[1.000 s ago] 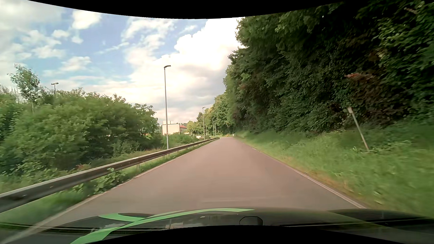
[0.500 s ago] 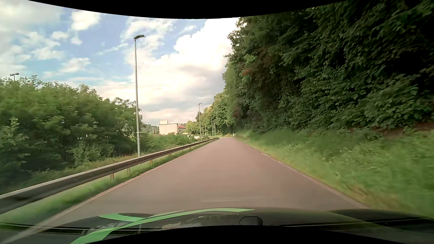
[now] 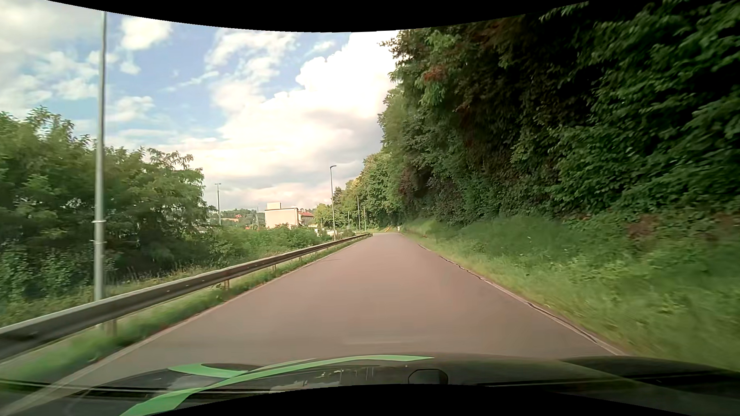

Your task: Follow the waypoints while adhering to traffic rules and regulations

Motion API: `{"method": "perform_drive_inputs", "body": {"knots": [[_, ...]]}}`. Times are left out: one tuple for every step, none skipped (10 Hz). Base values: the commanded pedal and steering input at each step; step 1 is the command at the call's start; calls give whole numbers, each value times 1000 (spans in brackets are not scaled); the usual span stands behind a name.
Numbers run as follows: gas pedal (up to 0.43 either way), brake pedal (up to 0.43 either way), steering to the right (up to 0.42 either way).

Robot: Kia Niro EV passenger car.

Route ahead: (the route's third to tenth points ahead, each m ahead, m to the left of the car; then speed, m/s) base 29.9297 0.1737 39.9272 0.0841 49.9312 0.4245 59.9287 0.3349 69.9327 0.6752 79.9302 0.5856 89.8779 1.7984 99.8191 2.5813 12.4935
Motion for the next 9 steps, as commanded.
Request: {"method": "perform_drive_inputs", "body": {"knots": [[98,0,-3],[87,0,-3],[87,0,-3],[87,0,-3],[87,0,-3],[98,0,-3],[98,0,-2],[98,0,-3],[98,0,-3]]}}
